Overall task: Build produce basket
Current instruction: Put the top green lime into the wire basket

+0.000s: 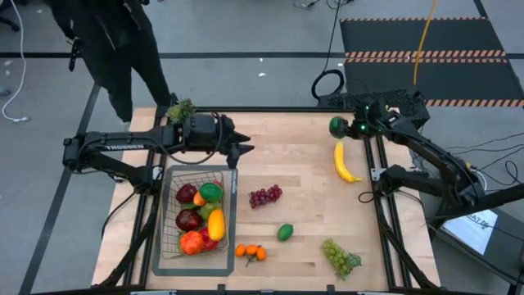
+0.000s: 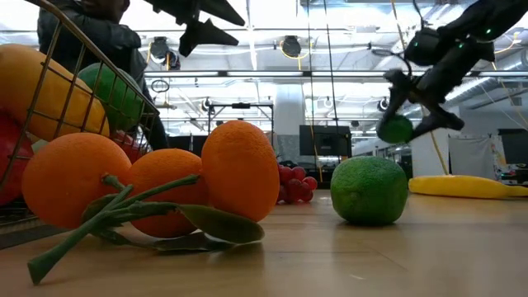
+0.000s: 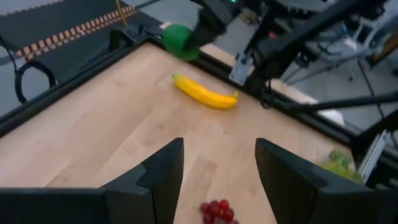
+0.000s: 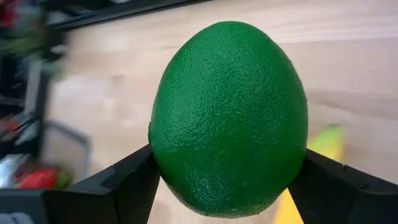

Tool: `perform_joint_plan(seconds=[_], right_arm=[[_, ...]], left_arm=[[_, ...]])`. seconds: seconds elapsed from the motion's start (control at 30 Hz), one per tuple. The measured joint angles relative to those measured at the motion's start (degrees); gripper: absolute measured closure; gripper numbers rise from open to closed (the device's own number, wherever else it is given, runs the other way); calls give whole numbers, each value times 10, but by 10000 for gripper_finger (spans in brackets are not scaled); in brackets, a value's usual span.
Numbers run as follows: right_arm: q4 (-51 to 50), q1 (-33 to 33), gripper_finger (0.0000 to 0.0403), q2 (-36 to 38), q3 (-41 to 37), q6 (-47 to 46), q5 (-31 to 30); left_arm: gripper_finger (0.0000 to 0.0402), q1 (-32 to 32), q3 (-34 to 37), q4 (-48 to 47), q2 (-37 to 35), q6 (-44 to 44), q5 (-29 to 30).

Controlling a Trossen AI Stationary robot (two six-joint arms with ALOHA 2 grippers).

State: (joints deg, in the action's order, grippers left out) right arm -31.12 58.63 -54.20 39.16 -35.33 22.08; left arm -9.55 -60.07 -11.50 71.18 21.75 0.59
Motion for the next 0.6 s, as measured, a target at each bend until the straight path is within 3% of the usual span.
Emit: perform_joint_plan(seconds=[0.27, 0.6], right_arm=[[64, -67, 104, 60, 0, -6, 67], [196, -185, 104, 61, 0, -76, 65]], left_arm=[[204, -31, 0, 19, 0, 87, -6], [203, -63, 0, 28, 0, 205, -31]])
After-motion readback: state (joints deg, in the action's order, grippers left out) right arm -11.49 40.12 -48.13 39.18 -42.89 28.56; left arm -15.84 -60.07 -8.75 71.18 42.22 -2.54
